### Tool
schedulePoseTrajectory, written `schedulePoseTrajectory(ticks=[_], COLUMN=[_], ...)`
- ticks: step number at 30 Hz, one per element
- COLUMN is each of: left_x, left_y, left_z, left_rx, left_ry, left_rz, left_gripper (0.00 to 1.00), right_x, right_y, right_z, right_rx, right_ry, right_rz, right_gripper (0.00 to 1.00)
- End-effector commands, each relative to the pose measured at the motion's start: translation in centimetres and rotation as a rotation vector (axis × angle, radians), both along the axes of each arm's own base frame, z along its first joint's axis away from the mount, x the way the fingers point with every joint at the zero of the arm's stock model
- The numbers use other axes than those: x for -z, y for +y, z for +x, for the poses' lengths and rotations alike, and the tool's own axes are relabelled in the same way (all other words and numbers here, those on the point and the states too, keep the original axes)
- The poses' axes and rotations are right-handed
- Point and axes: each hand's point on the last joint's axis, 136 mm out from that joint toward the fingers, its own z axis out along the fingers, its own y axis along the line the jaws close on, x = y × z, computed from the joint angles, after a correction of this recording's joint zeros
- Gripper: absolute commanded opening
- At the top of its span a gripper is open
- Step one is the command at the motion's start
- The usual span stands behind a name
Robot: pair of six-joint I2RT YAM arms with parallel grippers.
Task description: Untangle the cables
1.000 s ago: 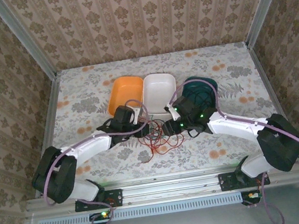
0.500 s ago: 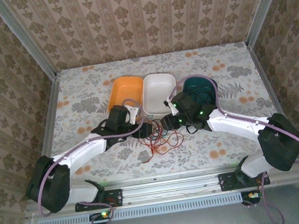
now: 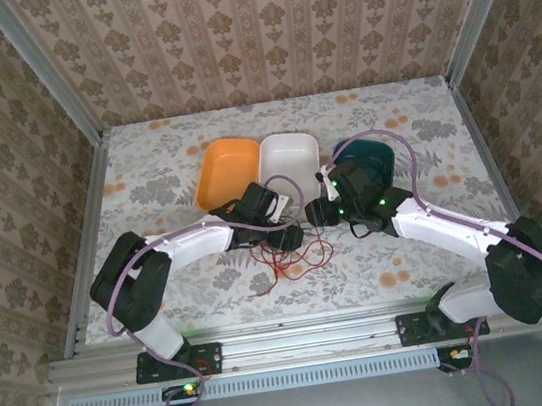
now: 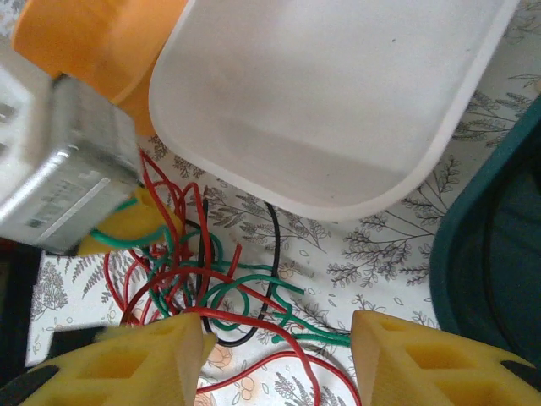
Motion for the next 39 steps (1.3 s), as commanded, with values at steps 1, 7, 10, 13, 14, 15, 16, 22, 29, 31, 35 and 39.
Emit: schedulePoseTrajectory(ticks=[1,7,10,13,14,15,16,22,29,31,35,39], left_x=[1.1,-0.2,-1.6,-2.9,-3.3,-3.7,-3.8,-4.2,-4.8,-4.6,-4.3,-4.3], left_y=[0.6,1.1,1.7,2.3,2.4,2.6,2.7,2.8,2.9,2.8,2.7,2.6], left_z=[-0.5,-1.3,-1.7,-2.4,-2.7,-2.9,-3.0,-3.7,-3.3,-3.4,-3.5,-3.3], left_rx=[0.008,0.036,0.066,0.115,0.133,0.146,0.153,0.191,0.163,0.163,0.169,0.164], left_ry=[0.023,-0.003,-0.058,-0.120,-0.141,-0.157,-0.165,-0.205,-0.282,-0.281,-0.277,-0.287], left_rz=[0.071,-0.006,-0.033,-0.061,-0.074,-0.085,-0.087,-0.113,-0.135,-0.131,-0.121,-0.117], left_gripper=[0.58,0.06,0.04,0.00,0.00,0.00,0.00,0.00,0.00,0.00,0.00,0.00], right_x=[0.7,0.5,0.3,0.2,0.2,0.1,0.1,2.5,5.8,6.2,6.8,7.8], right_y=[-1.0,-1.0,-1.1,-1.1,-0.9,-0.5,-0.1,2.8,5.2,6.0,7.4,8.4], right_z=[-0.9,-1.3,-0.9,-0.3,-0.2,-0.2,-0.2,-0.7,-0.5,-0.4,-0.3,-0.6], right_rx=[0.019,-0.005,0.011,0.029,0.023,0.009,-0.007,-0.110,-0.146,-0.159,-0.183,-0.207], right_ry=[0.029,0.036,0.046,0.058,0.063,0.067,0.075,0.206,0.299,0.308,0.324,0.353], right_rz=[-0.025,0.025,0.081,0.138,0.150,0.161,0.174,0.227,0.200,0.202,0.207,0.182], right_gripper=[0.51,0.51,0.50,0.47,0.45,0.44,0.43,0.40,0.39,0.38,0.38,0.37])
